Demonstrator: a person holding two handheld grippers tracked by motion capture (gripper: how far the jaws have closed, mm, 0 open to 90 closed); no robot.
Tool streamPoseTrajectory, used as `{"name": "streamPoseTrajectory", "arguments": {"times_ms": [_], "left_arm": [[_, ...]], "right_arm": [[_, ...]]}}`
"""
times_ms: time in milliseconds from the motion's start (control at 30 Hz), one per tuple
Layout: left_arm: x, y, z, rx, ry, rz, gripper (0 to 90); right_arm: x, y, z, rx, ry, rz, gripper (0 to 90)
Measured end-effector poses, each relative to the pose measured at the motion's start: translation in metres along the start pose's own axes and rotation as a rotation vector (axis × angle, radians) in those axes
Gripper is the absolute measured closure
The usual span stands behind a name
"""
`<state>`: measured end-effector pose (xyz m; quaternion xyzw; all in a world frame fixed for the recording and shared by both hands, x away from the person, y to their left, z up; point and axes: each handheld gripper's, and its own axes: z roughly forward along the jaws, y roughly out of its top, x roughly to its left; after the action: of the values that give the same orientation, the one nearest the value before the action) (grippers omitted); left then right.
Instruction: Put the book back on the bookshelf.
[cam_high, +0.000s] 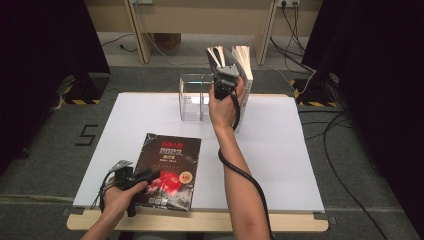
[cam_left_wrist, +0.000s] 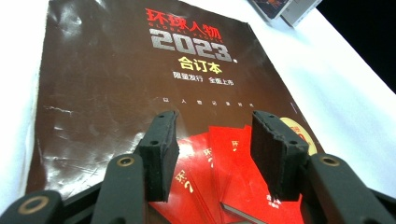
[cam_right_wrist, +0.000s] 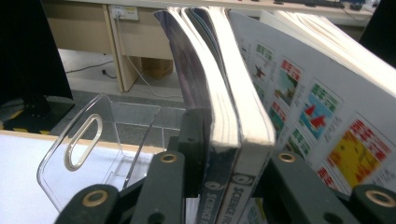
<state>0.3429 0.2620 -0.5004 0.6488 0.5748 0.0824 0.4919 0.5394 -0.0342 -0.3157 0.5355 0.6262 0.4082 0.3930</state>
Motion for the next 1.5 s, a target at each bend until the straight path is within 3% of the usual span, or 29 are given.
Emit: {"name": "streamPoseTrajectory", "arguments": {"times_ms": [300, 500, 1100, 1300, 1400, 1500], "left_arm": [[-0.001, 0.0, 0.002, 0.0, 0.0, -0.001, 50.2], [-0.002, 0.0, 0.001, -0.004, 0.0, -0.001, 50.2], [-0.003, -0.001, 0.001, 0.001, -0.001, 0.007, 50.2], [-0.003, 0.0, 0.001, -0.004, -0.001, 0.004, 50.2], [-0.003, -0.001, 0.001, -0.001, -0.003, 0.006, 50.2], [-0.003, -0.001, 0.001, -0.001, 0.0, 0.004, 50.1]], "right_arm": [[-0.008, -0.005, -0.006, 0.023, 0.039, 0.036, 65.9], [-0.012, -0.005, -0.013, 0.024, 0.076, 0.087, 60.4], [-0.014, -0.003, -0.028, -0.004, 0.093, 0.087, 57.0], [-0.015, 0.011, -0.025, -0.006, 0.089, 0.07, 58.7], [-0.018, 0.012, -0.024, 0.003, 0.084, 0.088, 73.7], [-0.018, 0.011, -0.025, 0.001, 0.066, 0.1, 75.2]]}}
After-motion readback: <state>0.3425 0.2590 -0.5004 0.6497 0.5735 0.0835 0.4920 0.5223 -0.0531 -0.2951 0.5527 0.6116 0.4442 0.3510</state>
